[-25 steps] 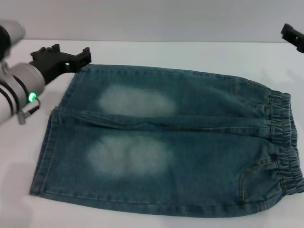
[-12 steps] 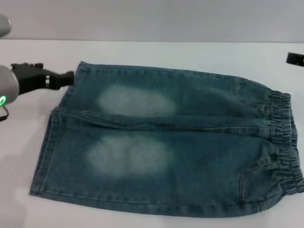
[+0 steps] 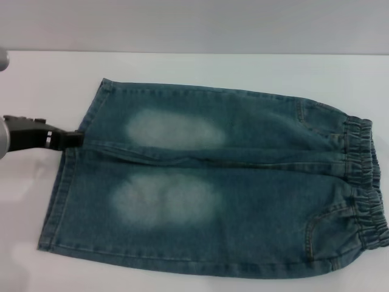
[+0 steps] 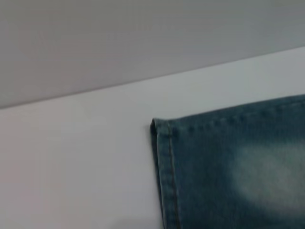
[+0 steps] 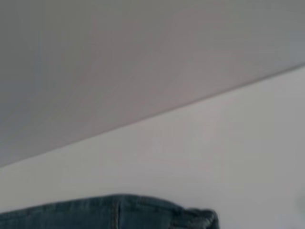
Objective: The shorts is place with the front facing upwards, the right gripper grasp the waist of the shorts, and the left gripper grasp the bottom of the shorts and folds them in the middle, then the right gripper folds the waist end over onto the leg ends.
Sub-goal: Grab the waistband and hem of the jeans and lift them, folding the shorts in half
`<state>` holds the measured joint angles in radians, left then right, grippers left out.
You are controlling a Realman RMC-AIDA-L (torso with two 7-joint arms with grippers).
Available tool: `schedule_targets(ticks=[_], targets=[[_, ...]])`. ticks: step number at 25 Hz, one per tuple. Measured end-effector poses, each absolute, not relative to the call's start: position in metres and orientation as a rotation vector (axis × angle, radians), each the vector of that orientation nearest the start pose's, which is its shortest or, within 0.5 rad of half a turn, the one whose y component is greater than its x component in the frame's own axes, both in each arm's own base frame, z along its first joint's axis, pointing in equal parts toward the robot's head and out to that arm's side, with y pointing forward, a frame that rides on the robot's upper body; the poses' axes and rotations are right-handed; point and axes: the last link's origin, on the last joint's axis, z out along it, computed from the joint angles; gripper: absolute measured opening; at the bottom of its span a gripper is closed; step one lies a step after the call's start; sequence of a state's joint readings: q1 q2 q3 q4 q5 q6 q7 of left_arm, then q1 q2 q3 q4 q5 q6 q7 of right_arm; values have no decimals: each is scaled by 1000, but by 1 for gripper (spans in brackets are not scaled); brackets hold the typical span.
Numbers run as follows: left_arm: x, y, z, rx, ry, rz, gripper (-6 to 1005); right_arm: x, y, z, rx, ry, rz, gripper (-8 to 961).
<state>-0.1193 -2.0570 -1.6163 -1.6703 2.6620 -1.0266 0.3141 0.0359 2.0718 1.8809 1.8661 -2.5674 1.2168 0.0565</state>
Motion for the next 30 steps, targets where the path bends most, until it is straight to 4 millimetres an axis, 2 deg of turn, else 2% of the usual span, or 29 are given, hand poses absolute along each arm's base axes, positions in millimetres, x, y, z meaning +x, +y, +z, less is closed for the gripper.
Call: schedule_targets(ticks=[9, 16, 26, 30], targets=[[-244, 304, 47, -2052, -1152, 164, 791, 268, 283, 116, -1608, 1562, 244, 811], [-241, 282, 54, -2024, -1242, 286, 786, 273, 275, 112, -1613, 1593, 250, 811], [-243, 265, 36, -2060, -1354, 399, 778, 274, 274, 110, -1643, 1585, 229, 810], [-251, 262, 29, -2056, -1391, 436, 775, 273, 274, 109, -1653, 1580, 226, 810]])
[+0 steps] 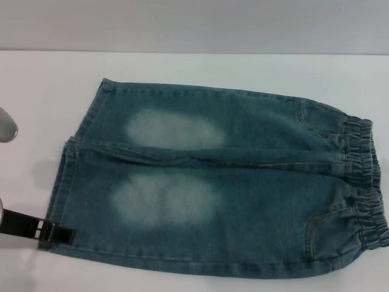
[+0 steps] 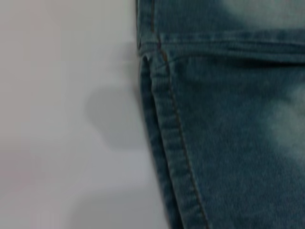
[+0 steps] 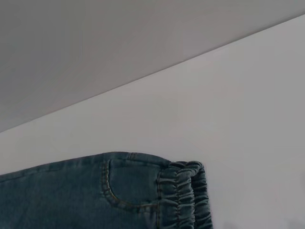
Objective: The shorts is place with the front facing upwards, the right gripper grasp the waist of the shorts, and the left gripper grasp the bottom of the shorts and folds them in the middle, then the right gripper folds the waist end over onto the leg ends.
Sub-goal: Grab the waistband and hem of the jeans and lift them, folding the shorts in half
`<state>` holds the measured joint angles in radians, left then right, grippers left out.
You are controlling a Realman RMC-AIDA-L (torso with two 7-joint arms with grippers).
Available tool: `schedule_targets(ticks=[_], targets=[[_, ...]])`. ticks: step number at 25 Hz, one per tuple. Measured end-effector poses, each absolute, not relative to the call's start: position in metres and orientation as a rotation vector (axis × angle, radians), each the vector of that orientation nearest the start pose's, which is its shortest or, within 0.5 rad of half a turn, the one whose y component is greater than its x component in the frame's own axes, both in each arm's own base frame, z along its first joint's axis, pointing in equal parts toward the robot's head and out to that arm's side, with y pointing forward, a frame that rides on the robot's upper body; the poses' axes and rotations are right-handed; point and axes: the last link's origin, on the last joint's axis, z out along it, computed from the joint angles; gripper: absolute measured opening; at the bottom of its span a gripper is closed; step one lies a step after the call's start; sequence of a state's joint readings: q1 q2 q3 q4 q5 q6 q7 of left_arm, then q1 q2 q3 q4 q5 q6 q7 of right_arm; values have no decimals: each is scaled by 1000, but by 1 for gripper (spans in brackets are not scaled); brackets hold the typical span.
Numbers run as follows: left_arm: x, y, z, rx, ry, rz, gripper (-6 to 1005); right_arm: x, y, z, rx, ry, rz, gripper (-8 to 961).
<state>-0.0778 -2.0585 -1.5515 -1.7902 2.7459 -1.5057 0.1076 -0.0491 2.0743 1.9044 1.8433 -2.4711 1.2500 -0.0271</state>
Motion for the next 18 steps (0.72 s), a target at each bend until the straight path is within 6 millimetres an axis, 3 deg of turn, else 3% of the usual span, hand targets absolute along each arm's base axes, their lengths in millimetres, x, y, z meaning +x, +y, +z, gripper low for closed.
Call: schedule_targets(ticks=[18], targets=[[-256, 262, 21, -2029, -1375, 538, 761, 271, 275, 107, -1673, 1566, 220, 809]])
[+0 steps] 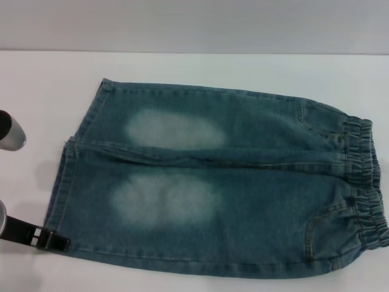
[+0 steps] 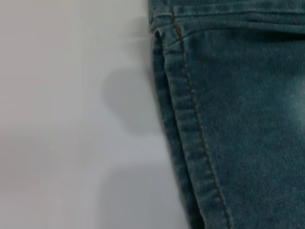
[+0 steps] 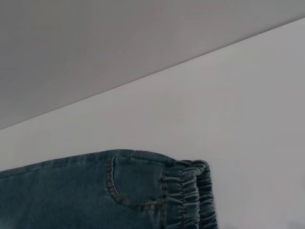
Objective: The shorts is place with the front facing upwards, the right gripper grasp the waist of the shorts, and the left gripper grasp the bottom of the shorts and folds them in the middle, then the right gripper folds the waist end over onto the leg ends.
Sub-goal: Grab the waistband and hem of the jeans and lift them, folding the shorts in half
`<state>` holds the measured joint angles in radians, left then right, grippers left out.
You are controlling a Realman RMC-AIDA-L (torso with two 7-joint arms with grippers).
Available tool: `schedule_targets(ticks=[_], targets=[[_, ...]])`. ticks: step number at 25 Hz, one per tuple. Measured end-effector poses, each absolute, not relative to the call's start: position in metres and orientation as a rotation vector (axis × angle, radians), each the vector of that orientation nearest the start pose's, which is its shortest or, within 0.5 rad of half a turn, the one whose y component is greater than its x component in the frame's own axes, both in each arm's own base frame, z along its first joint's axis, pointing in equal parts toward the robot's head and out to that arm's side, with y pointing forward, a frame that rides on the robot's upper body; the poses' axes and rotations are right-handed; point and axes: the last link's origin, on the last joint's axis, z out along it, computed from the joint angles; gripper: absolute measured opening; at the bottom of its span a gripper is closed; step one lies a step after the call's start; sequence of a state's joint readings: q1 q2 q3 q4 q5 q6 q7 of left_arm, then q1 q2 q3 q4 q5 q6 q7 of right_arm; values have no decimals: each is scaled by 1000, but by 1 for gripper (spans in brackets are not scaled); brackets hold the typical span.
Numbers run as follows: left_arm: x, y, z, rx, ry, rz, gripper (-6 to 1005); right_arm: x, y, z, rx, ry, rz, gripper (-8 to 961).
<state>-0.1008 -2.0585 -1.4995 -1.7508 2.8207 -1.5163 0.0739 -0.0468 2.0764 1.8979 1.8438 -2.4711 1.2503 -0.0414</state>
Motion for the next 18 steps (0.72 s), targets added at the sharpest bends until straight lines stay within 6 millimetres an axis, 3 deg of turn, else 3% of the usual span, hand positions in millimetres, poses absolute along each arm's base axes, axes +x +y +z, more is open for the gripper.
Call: schedule_targets(ticks=[18], targets=[[-253, 268, 14, -2059, -1376, 587, 748, 271, 276, 105, -1686, 1563, 208, 808]])
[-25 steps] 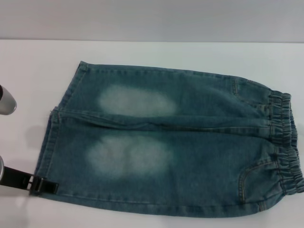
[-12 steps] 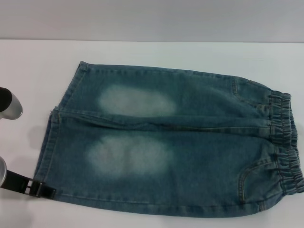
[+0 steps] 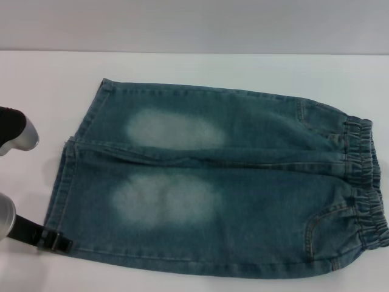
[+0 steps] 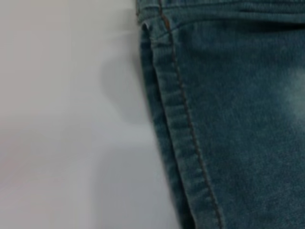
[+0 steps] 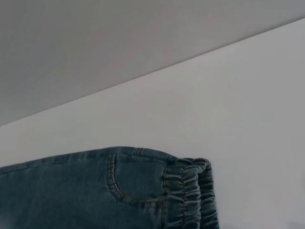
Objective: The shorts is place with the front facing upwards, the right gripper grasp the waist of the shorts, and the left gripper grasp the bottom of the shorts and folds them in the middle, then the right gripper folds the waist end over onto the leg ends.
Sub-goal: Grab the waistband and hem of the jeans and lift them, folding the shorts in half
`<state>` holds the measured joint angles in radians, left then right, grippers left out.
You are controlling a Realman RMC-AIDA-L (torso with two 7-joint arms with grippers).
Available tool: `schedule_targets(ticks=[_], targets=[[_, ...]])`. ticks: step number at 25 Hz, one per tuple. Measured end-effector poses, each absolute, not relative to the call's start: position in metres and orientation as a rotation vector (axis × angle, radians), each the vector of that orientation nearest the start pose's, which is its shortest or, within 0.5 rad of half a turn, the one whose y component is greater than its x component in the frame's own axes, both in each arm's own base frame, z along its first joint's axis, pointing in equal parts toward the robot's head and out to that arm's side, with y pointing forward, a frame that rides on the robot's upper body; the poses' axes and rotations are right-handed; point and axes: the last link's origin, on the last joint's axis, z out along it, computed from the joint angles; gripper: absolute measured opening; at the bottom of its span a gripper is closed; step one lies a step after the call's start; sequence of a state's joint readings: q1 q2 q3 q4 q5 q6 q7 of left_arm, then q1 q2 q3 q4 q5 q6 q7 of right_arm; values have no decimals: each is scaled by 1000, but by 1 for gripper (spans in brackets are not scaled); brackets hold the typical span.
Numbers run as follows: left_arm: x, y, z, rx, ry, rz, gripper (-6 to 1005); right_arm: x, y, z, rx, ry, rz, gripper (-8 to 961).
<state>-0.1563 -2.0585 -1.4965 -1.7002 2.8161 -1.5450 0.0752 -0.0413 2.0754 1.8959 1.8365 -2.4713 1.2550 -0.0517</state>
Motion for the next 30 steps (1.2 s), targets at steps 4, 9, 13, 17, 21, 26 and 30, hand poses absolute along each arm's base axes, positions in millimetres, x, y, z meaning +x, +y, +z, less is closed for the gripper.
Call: schedule_targets(ticks=[4, 9, 13, 17, 21, 26, 30], targets=[[-247, 270, 16, -2068, -1355, 573, 669, 272, 275, 105, -1687, 1567, 204, 807], [-241, 271, 19, -2075, -1340, 559, 571, 273, 273, 105, -1684, 1570, 199, 807], [-241, 270, 19, -2077, -1344, 560, 434, 274, 272, 104, -1690, 1573, 192, 808], [-233, 270, 26, -2076, -1327, 531, 212, 273, 271, 104, -1695, 1577, 203, 808], [-224, 265, 33, -2085, -1290, 480, 94, 273, 272, 104, -1700, 1578, 206, 808], [-226, 263, 33, -2078, -1306, 475, 237, 273, 272, 105, -1704, 1570, 204, 809], [-230, 262, 30, -2080, -1323, 500, 397, 273, 273, 105, -1703, 1567, 208, 809]])
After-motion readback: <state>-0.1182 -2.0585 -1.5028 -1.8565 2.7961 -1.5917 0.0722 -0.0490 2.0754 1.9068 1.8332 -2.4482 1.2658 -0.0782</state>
